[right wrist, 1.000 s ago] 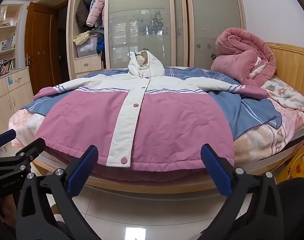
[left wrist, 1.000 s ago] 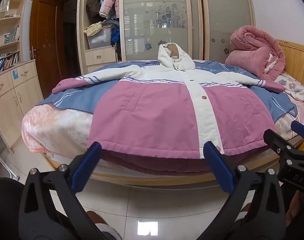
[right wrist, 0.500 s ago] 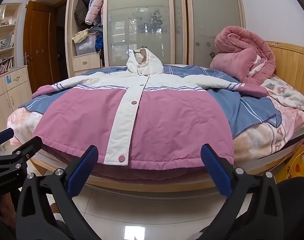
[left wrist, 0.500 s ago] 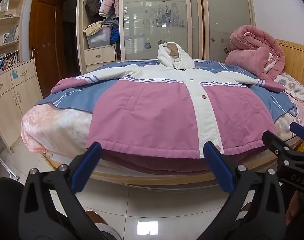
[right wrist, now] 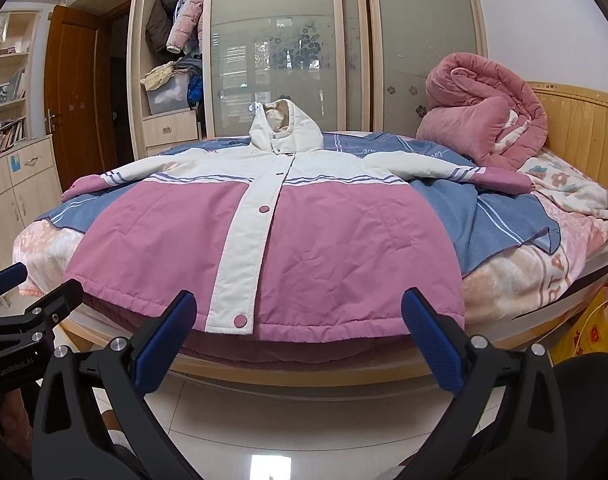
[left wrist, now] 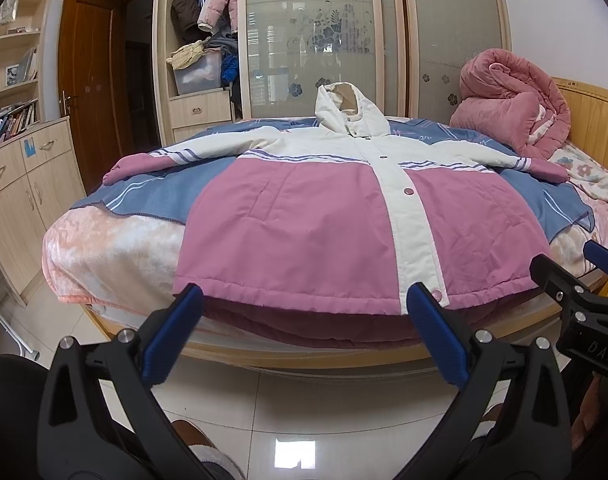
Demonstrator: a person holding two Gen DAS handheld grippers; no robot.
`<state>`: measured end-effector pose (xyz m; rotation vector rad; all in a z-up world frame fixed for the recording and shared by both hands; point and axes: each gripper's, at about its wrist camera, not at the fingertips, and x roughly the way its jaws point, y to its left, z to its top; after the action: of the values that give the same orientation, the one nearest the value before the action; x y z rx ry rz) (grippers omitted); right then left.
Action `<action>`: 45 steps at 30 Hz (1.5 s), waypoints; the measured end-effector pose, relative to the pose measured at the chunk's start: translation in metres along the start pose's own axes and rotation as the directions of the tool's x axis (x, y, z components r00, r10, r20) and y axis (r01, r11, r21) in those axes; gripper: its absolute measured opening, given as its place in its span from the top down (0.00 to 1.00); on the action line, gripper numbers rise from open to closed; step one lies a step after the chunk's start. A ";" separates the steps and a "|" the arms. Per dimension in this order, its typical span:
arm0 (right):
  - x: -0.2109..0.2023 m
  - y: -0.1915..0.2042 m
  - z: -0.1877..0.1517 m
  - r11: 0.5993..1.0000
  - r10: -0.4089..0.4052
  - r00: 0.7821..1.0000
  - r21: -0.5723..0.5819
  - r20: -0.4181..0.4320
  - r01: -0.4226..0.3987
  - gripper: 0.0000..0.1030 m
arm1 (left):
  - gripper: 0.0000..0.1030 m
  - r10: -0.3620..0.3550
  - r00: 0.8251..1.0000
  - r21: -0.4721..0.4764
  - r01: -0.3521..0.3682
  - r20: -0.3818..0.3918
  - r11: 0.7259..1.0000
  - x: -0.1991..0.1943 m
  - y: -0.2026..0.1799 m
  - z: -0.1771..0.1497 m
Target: Fold large clothes
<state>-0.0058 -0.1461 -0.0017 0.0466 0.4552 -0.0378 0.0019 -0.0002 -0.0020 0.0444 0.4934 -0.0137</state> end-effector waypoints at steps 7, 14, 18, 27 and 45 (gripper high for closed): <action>-0.001 0.001 0.000 1.000 -0.002 1.000 -0.001 0.002 0.002 0.01 | 0.02 0.000 1.000 0.000 0.000 -0.001 1.000 0.000 0.000 -0.001; 0.000 0.001 0.000 1.000 -0.001 1.000 -0.001 0.001 0.001 0.01 | 0.02 0.000 1.000 0.001 0.000 0.000 1.000 0.000 0.001 -0.001; 0.000 0.001 0.000 1.000 0.000 1.000 -0.001 0.000 0.000 0.01 | 0.02 0.001 1.000 0.002 -0.001 -0.001 1.000 0.000 0.001 -0.001; -0.001 0.002 -0.001 1.000 0.001 1.000 -0.002 -0.001 -0.001 0.01 | 0.02 0.002 1.000 -0.003 -0.002 -0.005 1.000 0.001 0.002 -0.002; 0.000 0.002 -0.001 1.000 0.002 1.000 -0.002 -0.003 -0.002 0.01 | 0.02 0.004 1.000 0.002 -0.004 -0.008 1.000 0.002 0.001 -0.002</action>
<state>-0.0064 -0.1439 -0.0024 0.0451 0.4579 -0.0350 0.0029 0.0012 -0.0045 0.0472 0.5012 -0.0098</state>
